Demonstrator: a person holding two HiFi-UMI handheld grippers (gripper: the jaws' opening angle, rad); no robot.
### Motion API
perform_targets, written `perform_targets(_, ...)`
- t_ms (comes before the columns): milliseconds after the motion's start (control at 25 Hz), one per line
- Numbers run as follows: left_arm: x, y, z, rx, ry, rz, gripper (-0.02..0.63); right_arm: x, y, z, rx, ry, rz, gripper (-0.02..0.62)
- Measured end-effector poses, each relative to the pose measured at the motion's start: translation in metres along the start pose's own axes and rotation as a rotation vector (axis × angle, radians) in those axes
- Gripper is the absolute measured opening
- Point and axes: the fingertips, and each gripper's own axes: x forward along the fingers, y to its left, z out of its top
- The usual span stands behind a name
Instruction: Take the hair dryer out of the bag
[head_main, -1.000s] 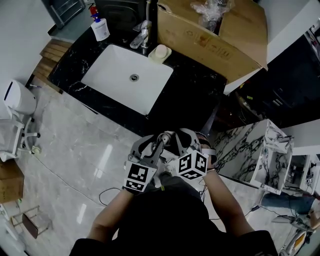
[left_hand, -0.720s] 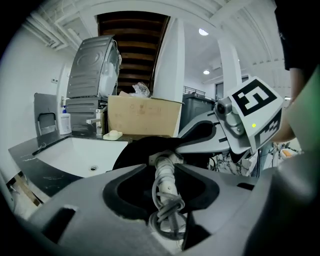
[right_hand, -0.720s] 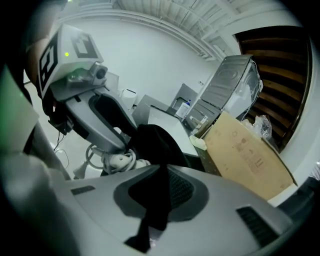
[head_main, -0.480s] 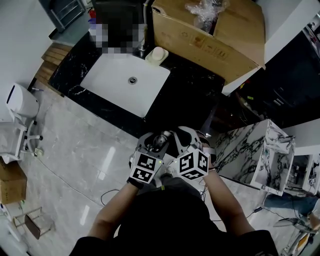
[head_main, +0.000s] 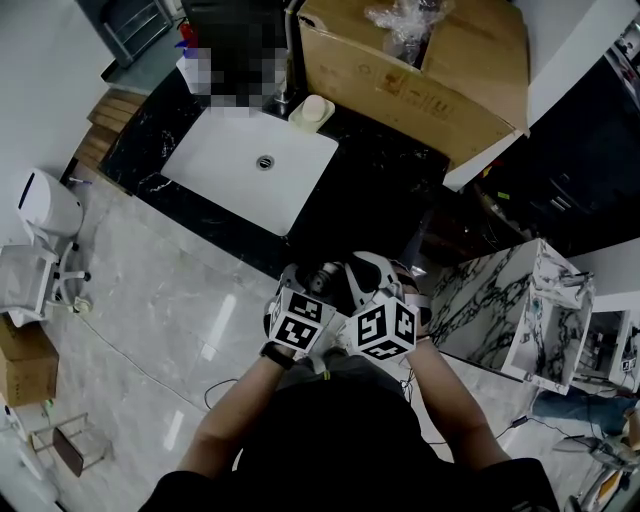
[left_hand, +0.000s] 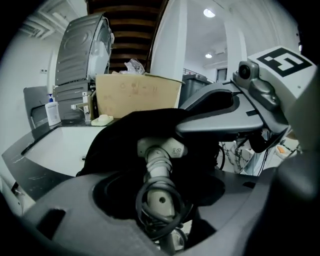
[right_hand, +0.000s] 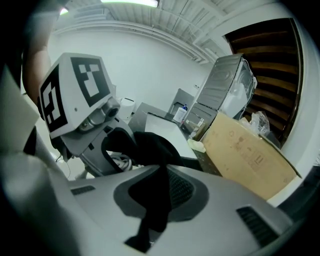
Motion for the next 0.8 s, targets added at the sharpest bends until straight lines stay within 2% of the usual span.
perform_targets(480,0.018,0.002,-0.007,-0.042,0.116,-0.008,0.311,-0.003,-0.003,-0.006,0.036,-0.021,0.009,0.035)
perform_targets(680,0.026,-0.001,-0.012,-0.042,0.191,-0.016,0.313,-0.006,-0.003,-0.009,0.078,-0.031,0.004,0.035)
perform_targets(800,0.034,-0.006,-0.019,-0.020,0.261,-0.052,0.313,-0.008,-0.004,-0.011,0.098,-0.035,0.003,0.035)
